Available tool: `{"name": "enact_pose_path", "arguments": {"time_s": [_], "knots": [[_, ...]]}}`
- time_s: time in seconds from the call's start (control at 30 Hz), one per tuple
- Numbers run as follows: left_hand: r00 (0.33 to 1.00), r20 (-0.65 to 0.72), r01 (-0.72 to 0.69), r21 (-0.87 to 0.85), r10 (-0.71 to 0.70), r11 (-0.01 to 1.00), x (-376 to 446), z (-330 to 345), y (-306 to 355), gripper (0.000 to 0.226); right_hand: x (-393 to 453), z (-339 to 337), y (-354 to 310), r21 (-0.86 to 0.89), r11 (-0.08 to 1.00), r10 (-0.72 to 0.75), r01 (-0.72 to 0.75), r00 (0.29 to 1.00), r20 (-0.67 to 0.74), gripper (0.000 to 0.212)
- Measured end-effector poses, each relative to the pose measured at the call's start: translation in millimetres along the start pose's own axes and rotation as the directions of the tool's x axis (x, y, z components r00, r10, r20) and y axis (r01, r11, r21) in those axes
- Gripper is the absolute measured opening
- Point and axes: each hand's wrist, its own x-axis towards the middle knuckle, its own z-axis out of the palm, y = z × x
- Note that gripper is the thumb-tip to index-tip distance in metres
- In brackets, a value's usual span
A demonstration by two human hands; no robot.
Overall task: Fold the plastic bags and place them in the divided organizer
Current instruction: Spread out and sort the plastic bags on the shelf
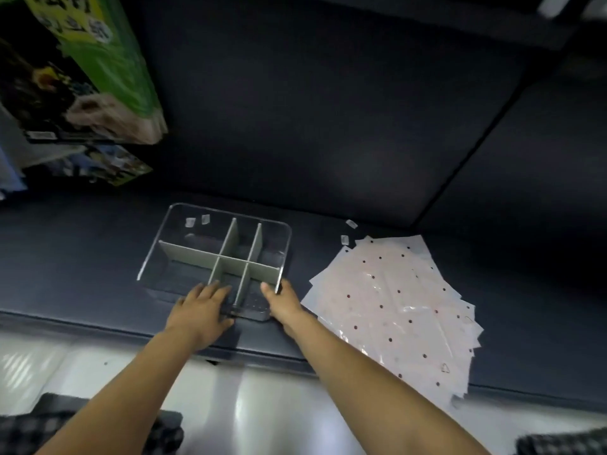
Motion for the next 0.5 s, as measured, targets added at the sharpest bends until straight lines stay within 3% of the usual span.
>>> {"name": "enact_pose_path", "arguments": {"time_s": [0.1, 0.17, 0.2, 0.3, 0.4, 0.5], "knots": [[0.996, 0.082, -0.033, 0.047, 0.029, 0.998, 1, 15, 12, 0.07, -8, -15, -4, -0.069, 0.995, -0.069, 0.071, 0.997, 0.028, 0.047], [0.996, 0.091, -0.019, 0.053, 0.014, 0.998, -3, 26, 23, 0.072, -20, -36, 1, -0.274, 0.946, -0.162, 0.171, 0.985, 0.056, 0.05], [0.997, 0.072, -0.007, 0.055, 0.003, 0.998, -7, 32, 29, 0.073, -28, -48, 7, -0.439, 0.87, -0.211, 0.224, 0.974, 0.078, 0.052], [1.0, -0.004, 0.014, 0.07, -0.014, 0.997, -18, 48, 51, 0.076, -51, -84, 40, -0.81, 0.5, -0.276, 0.307, 0.943, 0.188, 0.058], [0.998, -0.065, -0.003, 0.065, 0.007, 0.998, -21, 56, 62, 0.075, -61, -106, 66, -0.903, 0.294, -0.236, 0.313, 0.939, 0.249, 0.062], [0.99, -0.127, -0.044, 0.08, 0.054, 0.996, -13, 57, 63, 0.073, -55, -115, 75, -0.939, 0.196, -0.256, 0.283, 0.939, 0.23, 0.063]]}}
